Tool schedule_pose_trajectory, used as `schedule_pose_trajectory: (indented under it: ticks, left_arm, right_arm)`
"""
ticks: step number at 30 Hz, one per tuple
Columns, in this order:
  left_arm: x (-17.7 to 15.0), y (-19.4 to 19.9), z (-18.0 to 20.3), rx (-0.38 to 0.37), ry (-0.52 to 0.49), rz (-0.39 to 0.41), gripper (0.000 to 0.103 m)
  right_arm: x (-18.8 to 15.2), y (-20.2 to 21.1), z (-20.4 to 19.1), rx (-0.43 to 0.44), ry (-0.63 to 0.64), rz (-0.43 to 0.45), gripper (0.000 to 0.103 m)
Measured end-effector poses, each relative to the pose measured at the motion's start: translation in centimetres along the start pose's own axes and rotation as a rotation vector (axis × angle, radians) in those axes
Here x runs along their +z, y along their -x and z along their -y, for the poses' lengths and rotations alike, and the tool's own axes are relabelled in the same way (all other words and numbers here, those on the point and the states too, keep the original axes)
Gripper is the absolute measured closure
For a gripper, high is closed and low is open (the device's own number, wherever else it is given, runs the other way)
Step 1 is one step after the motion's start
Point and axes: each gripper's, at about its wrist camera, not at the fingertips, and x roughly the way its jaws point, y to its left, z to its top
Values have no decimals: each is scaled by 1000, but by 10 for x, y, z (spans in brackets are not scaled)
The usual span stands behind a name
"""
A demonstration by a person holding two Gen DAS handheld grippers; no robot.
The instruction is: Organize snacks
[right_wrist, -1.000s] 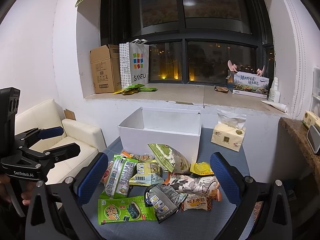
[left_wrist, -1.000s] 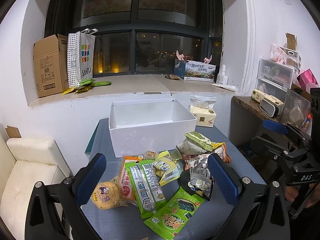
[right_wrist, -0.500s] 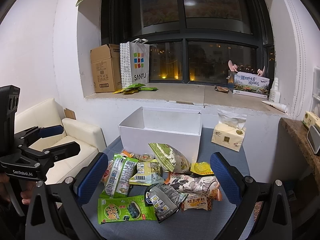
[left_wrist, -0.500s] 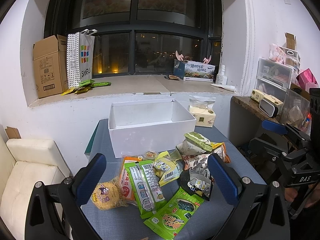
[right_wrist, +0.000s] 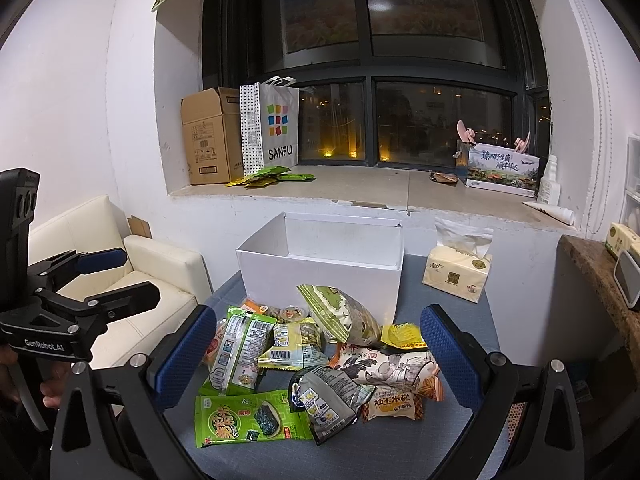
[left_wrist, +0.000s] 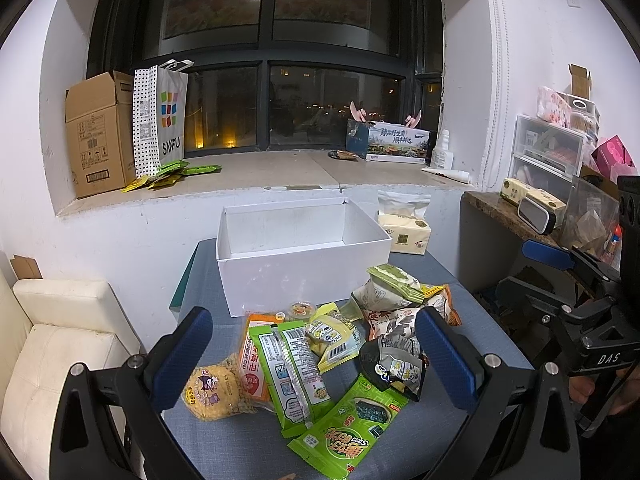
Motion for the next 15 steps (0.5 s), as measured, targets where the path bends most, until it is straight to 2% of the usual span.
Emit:
schedule_pose_trajectory:
  ticks: [10, 15]
  left_arm:
    - [0, -1, 0, -1, -1, -1, 0]
    - [0, 0, -3, -28, 21, 14, 0]
  right_arm:
    - [-1, -2, 1, 12, -1, -9, 0]
    - [-4, -7, 0, 28, 12, -20, 0]
